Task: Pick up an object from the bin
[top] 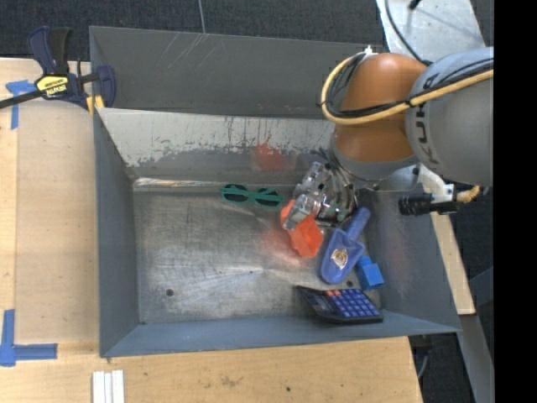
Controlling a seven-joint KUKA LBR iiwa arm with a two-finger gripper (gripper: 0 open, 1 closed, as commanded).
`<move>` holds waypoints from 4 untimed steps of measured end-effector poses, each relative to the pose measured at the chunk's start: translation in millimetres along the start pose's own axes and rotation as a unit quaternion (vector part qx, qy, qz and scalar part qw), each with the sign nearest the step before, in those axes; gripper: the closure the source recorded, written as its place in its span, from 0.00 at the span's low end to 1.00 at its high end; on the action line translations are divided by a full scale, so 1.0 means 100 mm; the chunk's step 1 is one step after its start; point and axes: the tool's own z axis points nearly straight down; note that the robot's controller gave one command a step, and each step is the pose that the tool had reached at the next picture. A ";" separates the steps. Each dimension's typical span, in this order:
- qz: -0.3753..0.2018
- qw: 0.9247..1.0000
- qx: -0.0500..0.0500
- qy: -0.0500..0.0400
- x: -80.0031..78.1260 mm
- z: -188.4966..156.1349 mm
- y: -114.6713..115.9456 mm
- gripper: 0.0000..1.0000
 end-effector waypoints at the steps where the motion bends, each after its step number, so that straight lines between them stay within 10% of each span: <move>1: 0.002 1.000 0.001 0.002 0.09 -0.47 -0.08 1.00; 2: -0.004 1.000 0.000 -0.001 0.03 -0.96 0.25 0.00; 4: -0.004 1.000 -0.002 -0.004 0.13 -0.50 0.11 0.00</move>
Offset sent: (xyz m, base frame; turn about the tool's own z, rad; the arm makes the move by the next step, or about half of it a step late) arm 0.0073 0.0240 0.0950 -0.0060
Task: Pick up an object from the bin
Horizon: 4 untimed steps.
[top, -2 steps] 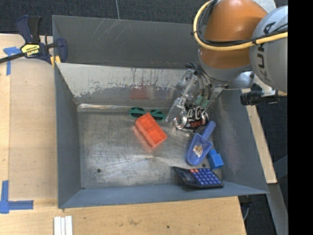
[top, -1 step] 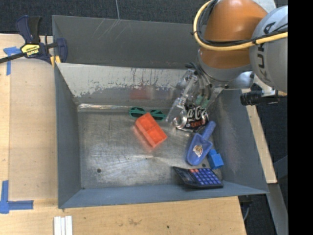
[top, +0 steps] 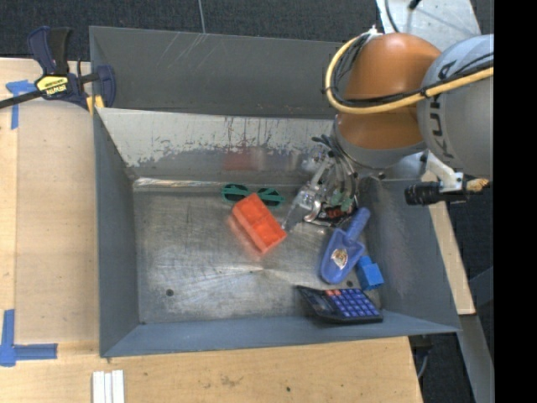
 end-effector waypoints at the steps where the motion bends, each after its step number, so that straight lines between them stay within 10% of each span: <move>1: -0.020 1.000 0.001 0.001 -0.07 0.60 0.16 0.00; 2: -0.068 0.998 0.002 0.007 -0.35 0.83 0.09 0.00; 4: -0.271 0.962 0.000 0.000 0.07 1.08 0.24 0.00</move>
Offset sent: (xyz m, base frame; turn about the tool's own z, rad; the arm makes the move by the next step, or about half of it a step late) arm 0.0426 -0.0159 -0.0747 -0.1406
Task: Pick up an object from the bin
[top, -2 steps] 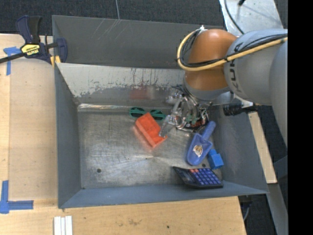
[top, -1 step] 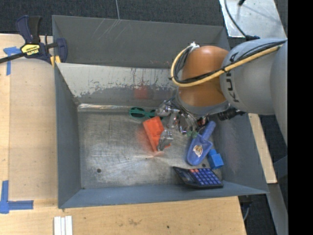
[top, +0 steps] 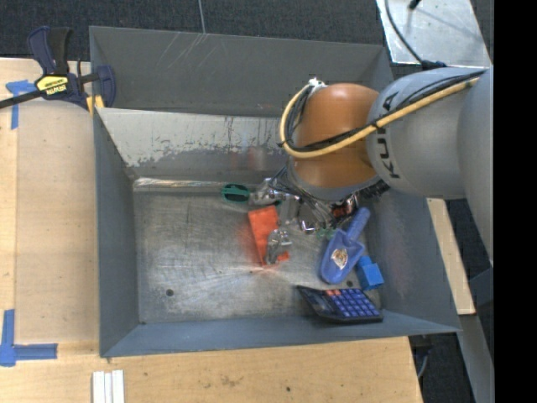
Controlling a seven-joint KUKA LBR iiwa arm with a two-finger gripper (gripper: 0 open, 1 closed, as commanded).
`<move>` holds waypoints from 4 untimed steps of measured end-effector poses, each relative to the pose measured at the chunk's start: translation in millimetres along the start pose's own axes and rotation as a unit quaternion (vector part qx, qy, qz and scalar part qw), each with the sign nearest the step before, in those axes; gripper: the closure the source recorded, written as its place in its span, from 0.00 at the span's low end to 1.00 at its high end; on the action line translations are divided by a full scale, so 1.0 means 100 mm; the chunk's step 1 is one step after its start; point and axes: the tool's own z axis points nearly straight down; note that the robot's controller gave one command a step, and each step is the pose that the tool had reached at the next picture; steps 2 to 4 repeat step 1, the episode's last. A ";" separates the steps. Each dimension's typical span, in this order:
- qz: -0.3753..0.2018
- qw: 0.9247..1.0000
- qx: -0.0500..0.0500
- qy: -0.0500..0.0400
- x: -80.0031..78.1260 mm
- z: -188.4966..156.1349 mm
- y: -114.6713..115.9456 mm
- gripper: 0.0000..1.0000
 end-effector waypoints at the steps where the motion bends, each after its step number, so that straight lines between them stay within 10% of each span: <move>1: 0.138 0.990 -0.001 0.003 -0.19 0.13 -0.14 0.00; 4: 0.138 0.990 -0.001 0.003 -0.19 0.13 -0.14 0.00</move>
Offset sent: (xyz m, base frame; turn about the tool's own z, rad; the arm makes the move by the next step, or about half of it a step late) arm 0.0410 0.0193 -0.0093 0.1385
